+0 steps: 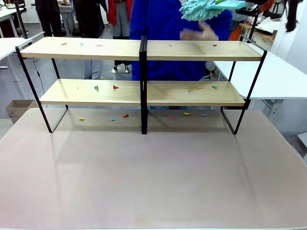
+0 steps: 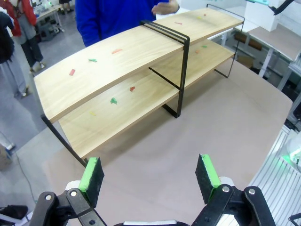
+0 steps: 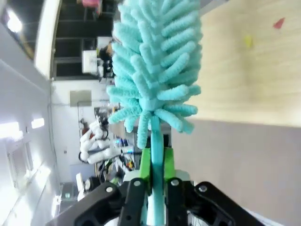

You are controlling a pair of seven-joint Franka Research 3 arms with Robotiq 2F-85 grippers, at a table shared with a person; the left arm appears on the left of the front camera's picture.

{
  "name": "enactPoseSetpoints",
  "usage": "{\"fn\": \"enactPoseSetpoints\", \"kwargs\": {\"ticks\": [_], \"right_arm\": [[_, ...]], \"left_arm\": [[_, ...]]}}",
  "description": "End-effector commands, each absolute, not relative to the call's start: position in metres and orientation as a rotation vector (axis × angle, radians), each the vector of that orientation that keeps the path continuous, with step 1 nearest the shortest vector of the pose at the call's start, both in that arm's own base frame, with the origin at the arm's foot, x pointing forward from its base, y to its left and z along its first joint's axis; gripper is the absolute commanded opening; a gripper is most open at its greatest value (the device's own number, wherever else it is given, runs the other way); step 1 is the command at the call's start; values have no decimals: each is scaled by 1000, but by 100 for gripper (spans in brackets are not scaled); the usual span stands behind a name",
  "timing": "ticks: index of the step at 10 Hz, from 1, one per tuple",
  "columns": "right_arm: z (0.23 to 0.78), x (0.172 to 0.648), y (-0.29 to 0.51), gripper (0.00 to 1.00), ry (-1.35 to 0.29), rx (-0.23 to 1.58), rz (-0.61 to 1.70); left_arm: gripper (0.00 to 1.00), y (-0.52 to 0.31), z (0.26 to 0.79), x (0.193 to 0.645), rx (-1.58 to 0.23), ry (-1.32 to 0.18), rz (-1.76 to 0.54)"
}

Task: Clean the shelves.
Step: Pick up the Duster when the human hands it over.

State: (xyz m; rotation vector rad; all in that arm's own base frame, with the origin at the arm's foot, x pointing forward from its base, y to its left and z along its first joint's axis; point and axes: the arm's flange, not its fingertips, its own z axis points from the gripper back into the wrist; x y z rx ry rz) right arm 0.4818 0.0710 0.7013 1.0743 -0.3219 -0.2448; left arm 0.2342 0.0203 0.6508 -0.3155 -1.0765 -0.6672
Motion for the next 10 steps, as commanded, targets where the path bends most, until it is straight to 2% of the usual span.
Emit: {"fn": "enactPoseSetpoints", "kwargs": {"ticks": [1, 2, 3, 4, 6, 8, 9, 10], "right_arm": [[750, 437, 28, 0, -249, 1069, 30], [769, 402, -2, 0, -247, 1036, 144], [779, 365, -34, 0, -177, 1016, 208], [785, 318, -72, 0, -203, 1018, 248], [789, 235, -133, 0, -362, 1045, 290], [781, 172, -182, 0, -562, 968, 214], [771, 155, -204, 0, -679, 922, 270], [761, 147, -221, 0, -725, 945, 281]], "left_arm": [[100, 20, 650, 235, -321, -1076, -670], [100, 20, 650, 235, -321, -1076, -670], [100, 20, 650, 235, -321, -1076, -670], [100, 20, 650, 235, -321, -1076, -670], [100, 20, 650, 235, -321, -1076, -670], [100, 20, 650, 235, -321, -1076, -670], [100, 20, 650, 235, -321, -1076, -670], [100, 20, 650, 235, -321, -1076, -670]]}}
